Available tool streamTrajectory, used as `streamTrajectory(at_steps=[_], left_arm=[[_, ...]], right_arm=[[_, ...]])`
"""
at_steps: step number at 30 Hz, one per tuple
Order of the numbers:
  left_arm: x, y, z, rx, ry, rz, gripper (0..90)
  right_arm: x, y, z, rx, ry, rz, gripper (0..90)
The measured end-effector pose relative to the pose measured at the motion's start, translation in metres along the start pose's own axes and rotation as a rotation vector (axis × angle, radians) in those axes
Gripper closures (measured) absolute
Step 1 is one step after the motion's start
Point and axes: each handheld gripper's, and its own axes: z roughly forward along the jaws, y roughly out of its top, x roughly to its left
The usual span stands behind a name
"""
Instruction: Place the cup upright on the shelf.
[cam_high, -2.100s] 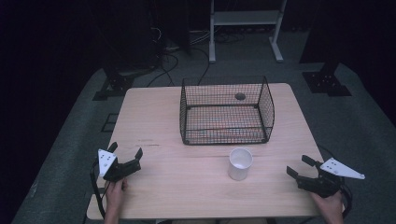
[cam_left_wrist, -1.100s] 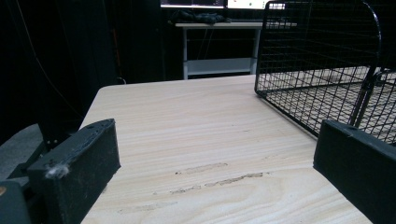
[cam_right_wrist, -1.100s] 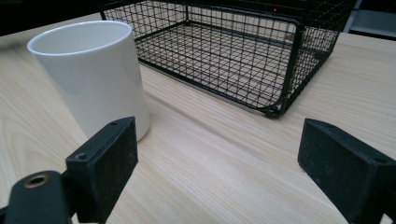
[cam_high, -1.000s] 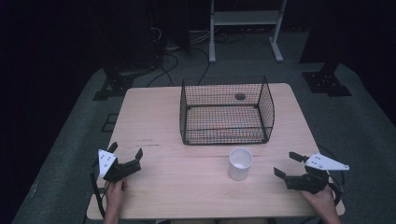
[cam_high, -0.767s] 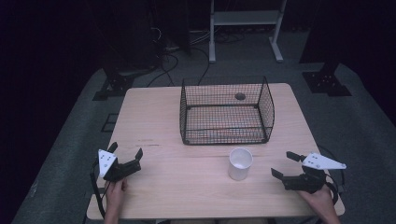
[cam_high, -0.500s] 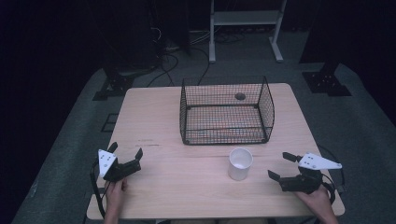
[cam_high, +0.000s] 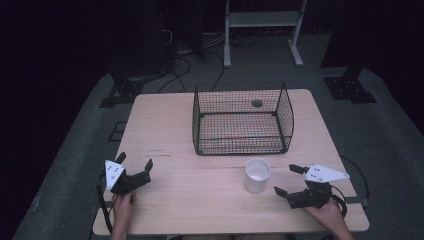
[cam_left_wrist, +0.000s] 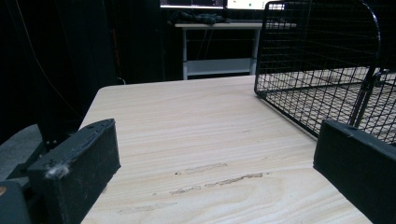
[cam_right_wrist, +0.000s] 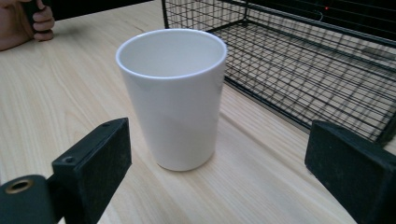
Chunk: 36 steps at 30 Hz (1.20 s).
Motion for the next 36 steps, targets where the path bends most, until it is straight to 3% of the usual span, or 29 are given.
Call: streamTrajectory(at_steps=[16, 23, 36], left_arm=[[0.000, 0.000, 0.000, 0.000, -0.001, 0.000, 0.0], [0.000, 0.000, 0.000, -0.001, -0.001, 0.000, 0.0], [0.000, 0.000, 0.000, -0.002, -0.002, -0.001, 0.0]], right_arm=[[0.012, 0.013, 0.017, 0.013, 0.077, -0.018, 2.9], [0.016, 0.021, 0.026, 0.031, 0.086, -0.042, 2.4], [0.017, 0.026, 0.050, 0.063, 0.108, -0.027, 2.4]])
